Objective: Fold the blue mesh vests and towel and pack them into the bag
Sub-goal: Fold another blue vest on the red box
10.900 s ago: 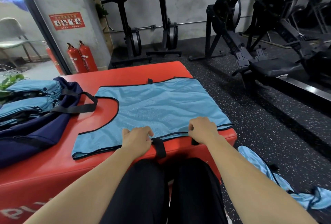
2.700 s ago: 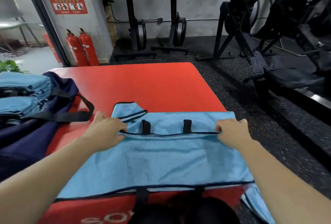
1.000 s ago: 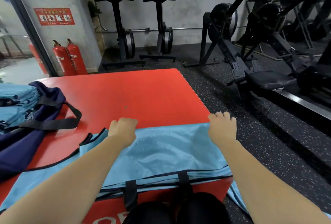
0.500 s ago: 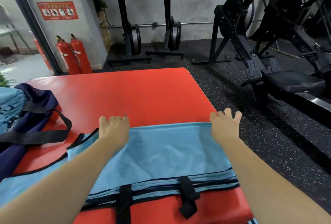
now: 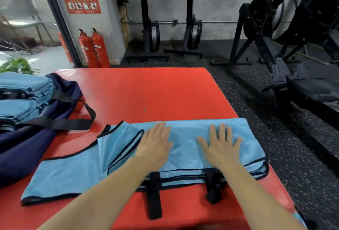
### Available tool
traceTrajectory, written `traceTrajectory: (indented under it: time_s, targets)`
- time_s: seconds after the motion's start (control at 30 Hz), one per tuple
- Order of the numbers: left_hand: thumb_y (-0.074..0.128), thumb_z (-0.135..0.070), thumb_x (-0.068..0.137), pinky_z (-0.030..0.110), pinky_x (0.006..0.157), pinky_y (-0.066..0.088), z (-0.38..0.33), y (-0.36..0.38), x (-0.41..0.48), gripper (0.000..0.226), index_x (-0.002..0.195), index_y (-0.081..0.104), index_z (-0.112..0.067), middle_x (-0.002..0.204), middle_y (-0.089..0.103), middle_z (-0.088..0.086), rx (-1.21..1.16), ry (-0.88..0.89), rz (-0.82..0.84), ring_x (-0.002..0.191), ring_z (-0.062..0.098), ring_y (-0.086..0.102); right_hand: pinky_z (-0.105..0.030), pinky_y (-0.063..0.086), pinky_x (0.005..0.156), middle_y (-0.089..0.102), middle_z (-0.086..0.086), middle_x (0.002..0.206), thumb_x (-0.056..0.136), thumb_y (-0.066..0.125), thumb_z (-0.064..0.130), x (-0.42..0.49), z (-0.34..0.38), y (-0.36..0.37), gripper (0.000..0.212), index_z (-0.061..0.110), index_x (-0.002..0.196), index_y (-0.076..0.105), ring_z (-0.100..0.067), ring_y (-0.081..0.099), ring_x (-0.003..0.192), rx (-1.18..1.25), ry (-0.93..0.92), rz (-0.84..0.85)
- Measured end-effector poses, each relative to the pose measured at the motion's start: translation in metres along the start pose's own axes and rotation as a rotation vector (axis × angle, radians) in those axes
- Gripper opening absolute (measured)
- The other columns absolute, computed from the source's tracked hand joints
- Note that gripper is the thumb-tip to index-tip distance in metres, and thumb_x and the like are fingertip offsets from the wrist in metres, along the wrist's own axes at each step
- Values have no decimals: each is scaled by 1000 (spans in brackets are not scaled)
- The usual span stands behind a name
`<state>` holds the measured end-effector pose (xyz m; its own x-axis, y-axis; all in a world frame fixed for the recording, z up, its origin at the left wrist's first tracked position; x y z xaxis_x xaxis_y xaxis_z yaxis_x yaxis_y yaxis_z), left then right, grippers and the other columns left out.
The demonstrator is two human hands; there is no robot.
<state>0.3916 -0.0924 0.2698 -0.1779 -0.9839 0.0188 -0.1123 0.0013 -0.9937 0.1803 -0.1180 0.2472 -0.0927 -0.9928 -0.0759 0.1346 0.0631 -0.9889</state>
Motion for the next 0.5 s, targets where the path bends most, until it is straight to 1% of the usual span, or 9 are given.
traceTrajectory:
  time_s: [0.03,0.07,0.1,0.13,0.17,0.23,0.37,0.43,0.5]
  targets:
    - [16,-52,102,39,120,-2,-2,7,-11,64,157,5,-19,165,-4,2,33,15,75,151,20,-6,-59,-1,116,-6,-9,164,93,14,72,-4,-3,1,78,28,156,1,-29,-8,150,11,13,2]
    - [3,-66,95,41,121,-6,1,14,-20,77,157,-1,-22,164,-9,1,56,12,116,151,19,-12,-60,-2,115,-7,-7,164,91,11,74,-6,-7,1,78,31,156,0,-29,-9,150,15,20,2]
    - [-11,-78,82,43,121,-8,7,18,-28,92,157,-4,-25,164,-12,0,62,4,129,150,18,-16,-61,-2,115,-9,-5,164,90,10,76,-9,-10,0,79,34,155,-1,-29,-10,150,6,35,13]
    - [-18,-85,69,46,120,-10,15,20,-33,104,156,-6,-30,164,-14,-1,63,-8,138,149,18,-19,-63,-3,114,-10,-4,164,88,9,78,-10,-13,-2,79,36,155,-2,-28,-11,150,-1,56,29]
    - [-18,-88,62,49,118,-11,24,18,-39,108,155,-7,-35,164,-16,-2,63,-32,154,149,17,-20,-63,-4,114,-11,-3,164,87,9,79,-12,-16,-5,80,37,154,-3,-28,-12,149,-2,79,51]
    - [-10,-88,62,54,116,-14,41,11,-51,104,154,-9,-39,163,-17,-2,72,-115,171,148,18,-22,-64,-4,113,-13,-3,163,86,9,80,-18,-22,-8,82,38,154,-5,-29,-14,149,-8,127,83]
    - [-11,-85,67,60,113,-18,68,-5,-78,100,154,-9,-36,164,-10,7,204,-250,179,150,26,-14,-64,0,114,-3,-13,163,89,13,77,-32,-17,-19,84,29,156,2,-33,-7,149,-63,217,96]
    - [-4,-84,79,61,112,-19,74,-11,-89,93,156,-3,-32,164,-1,13,251,-294,164,150,31,-7,-62,0,115,-2,-15,163,92,14,72,-42,8,-28,82,23,157,2,-31,-8,150,-107,168,82]
    - [4,-81,85,62,112,-19,77,-18,-99,87,156,4,-30,162,8,16,285,-328,147,150,34,0,-61,-1,116,-4,-14,163,95,14,68,-54,48,-35,78,21,157,-1,-28,-10,150,-126,22,63]
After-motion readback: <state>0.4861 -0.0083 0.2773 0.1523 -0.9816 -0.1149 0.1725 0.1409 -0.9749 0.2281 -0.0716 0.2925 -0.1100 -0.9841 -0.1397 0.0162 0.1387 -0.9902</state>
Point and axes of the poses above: each hand's wrist, its own x-axis towards the middle knuckle, its own y-axis out of the palm, z = x × y, the point moved 2 cm from there along x, towards the middle knuckle
